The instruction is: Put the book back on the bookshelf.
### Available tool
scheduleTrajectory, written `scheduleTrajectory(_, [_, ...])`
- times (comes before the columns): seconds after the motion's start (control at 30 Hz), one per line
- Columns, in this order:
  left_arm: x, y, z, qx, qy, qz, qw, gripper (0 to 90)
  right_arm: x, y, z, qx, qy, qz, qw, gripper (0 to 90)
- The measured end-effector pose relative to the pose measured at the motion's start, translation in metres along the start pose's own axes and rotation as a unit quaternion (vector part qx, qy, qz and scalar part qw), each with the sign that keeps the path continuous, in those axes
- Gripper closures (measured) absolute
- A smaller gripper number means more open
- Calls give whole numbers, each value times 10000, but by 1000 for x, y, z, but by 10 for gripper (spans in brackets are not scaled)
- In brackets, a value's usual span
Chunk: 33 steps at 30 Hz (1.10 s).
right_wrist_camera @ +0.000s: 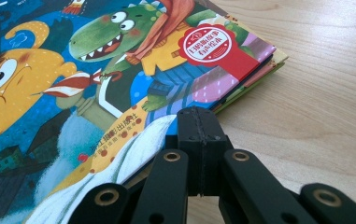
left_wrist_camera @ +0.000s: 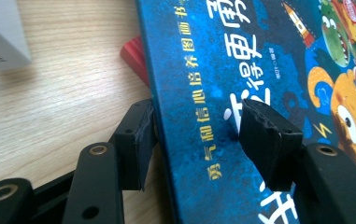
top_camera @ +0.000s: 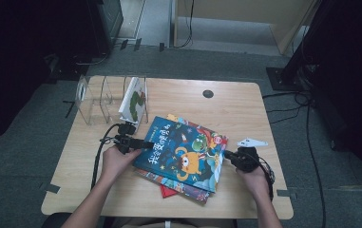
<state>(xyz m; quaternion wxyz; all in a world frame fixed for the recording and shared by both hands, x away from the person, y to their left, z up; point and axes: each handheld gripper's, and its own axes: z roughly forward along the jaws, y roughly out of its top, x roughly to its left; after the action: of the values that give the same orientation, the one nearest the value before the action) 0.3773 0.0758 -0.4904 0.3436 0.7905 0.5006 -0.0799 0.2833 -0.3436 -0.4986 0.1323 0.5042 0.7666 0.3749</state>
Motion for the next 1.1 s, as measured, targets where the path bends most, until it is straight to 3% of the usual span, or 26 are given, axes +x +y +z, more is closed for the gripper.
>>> scheduleTrajectory(0.17, [0,3,5,65,-84,-62,9999,420,0,0,0,-6,-12,-8,10000,900])
scheduleTrajectory(0.43, [-5,7,5,114,41,-276,9995,414,1,-1,1,-12,-50,-19,10000,900])
scheduleTrajectory(0.57, [-15,13,-8,17,126,-175,9998,436,2,-1,1,11,-94,-26,10000,900])
scheduleTrajectory(0.73, [-25,22,-28,-83,207,-78,9997,472,3,0,3,11,34,184,9998,900])
scheduleTrajectory(0.9, [-32,30,-49,-85,-35,-35,10000,509,8,2,4,36,9,39,10000,900])
scheduleTrajectory(1.03, [-43,39,-57,80,62,78,9999,514,9,2,4,38,-13,6,10000,900])
scheduleTrajectory(1.1, [-45,43,-60,54,92,85,9999,510,10,3,3,-68,122,-27,9999,900])
